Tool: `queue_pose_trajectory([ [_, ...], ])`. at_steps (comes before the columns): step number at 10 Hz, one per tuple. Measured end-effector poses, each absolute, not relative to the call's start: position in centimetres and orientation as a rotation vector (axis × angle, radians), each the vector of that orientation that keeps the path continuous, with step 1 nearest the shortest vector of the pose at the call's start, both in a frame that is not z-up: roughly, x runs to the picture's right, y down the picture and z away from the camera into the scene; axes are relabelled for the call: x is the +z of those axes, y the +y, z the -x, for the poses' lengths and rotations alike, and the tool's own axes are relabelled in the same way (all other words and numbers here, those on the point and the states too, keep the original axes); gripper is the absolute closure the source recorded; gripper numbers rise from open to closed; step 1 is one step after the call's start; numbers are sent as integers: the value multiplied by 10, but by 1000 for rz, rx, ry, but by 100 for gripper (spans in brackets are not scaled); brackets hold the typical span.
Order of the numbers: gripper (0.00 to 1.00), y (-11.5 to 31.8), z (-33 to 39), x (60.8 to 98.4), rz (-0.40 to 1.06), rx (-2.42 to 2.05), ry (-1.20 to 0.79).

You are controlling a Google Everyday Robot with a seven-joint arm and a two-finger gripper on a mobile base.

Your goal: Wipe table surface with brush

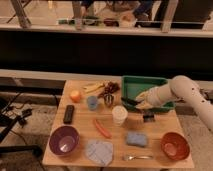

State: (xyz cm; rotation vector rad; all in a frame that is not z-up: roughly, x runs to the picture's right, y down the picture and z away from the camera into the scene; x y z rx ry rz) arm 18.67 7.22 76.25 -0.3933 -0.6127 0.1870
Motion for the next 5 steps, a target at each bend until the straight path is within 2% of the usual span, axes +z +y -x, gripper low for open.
queue_pose_trajectory([
  [3,91,82,-183,748,424,192,-622],
  [5,91,94,-196,759,455,214,-604],
])
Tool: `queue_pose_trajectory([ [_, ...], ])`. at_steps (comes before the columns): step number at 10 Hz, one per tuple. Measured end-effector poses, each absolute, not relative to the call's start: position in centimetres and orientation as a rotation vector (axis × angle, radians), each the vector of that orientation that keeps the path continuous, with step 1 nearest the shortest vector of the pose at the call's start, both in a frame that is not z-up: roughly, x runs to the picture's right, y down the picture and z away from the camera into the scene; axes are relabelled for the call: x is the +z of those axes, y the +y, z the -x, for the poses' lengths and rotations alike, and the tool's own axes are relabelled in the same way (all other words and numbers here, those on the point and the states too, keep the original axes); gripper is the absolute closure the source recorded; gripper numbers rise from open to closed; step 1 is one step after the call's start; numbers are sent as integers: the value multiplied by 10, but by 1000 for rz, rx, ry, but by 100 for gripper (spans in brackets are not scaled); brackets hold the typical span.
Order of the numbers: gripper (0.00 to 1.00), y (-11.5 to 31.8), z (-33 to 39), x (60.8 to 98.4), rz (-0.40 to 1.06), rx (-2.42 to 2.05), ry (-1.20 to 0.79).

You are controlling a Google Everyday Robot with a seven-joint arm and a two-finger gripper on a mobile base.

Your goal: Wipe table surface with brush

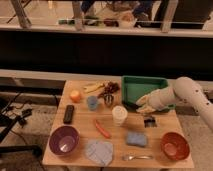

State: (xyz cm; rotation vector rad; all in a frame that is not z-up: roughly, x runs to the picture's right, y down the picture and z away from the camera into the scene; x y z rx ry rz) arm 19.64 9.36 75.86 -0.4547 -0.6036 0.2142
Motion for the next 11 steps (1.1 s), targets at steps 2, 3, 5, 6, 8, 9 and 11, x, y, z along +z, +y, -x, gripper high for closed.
queue_pose_trajectory([
  [2,91,118,-207,794,506,239,-572],
  [3,91,124,-213,805,519,248,-558],
  [5,91,124,-222,820,529,258,-524],
  [6,91,122,-227,823,528,262,-509],
  [8,91,120,-239,830,524,270,-471],
  [9,91,118,-243,834,520,271,-455],
  [11,91,112,-247,843,507,265,-430],
])
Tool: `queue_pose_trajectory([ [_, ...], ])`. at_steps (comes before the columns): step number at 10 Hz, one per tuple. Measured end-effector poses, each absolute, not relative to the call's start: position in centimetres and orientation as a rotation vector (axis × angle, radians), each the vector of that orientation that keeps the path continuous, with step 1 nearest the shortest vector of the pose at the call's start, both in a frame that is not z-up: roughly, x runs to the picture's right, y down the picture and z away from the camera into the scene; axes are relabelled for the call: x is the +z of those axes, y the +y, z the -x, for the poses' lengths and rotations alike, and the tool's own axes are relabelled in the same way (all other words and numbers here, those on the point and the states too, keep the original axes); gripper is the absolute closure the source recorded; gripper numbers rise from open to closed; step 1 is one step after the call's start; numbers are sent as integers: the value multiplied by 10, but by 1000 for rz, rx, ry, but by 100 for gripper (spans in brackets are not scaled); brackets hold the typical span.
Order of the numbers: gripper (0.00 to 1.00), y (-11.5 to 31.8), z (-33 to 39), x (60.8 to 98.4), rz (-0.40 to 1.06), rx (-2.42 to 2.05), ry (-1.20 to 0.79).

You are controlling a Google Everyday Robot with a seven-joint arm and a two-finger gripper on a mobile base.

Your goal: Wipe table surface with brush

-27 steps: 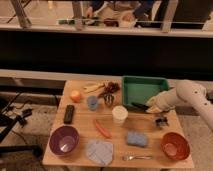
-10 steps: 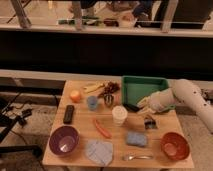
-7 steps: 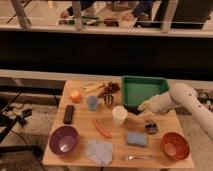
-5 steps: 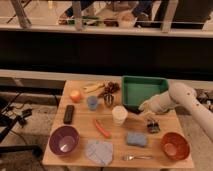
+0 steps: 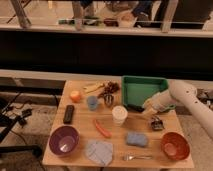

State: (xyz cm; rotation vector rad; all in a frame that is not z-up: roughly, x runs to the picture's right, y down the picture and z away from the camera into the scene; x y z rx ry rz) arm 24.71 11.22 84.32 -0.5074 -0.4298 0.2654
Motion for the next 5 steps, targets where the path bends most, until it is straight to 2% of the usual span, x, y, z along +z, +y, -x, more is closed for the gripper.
queue_pose_trajectory([
  [2,91,101,-247,849,481,260,-424],
  [5,91,72,-226,832,428,237,-474],
])
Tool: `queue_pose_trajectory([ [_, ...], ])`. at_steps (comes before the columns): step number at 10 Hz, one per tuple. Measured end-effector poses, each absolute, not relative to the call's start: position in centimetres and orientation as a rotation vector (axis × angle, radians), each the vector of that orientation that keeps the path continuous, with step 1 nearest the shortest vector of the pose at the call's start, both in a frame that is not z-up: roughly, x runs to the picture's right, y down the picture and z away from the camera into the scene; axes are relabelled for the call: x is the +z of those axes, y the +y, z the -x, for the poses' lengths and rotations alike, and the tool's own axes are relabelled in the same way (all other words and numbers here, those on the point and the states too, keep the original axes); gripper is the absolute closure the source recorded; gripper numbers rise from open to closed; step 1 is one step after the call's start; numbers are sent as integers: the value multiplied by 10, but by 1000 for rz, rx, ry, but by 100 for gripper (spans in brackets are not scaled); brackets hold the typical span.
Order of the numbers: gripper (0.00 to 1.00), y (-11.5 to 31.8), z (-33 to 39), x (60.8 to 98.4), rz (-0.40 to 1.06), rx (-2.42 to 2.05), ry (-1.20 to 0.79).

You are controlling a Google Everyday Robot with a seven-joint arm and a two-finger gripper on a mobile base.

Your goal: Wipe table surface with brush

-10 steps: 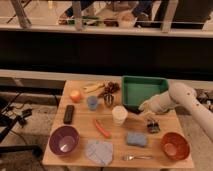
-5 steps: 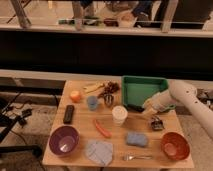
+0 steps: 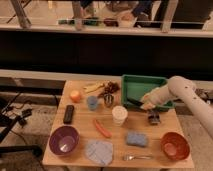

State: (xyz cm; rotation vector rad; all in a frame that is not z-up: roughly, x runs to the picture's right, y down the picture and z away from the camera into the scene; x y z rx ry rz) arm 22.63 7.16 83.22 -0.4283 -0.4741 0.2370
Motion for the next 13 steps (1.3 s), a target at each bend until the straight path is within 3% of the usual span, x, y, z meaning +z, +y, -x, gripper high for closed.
queue_pose_trajectory([
  [6,91,74,-202,793,426,279,-592],
  [13,91,107,-207,795,512,306,-589],
])
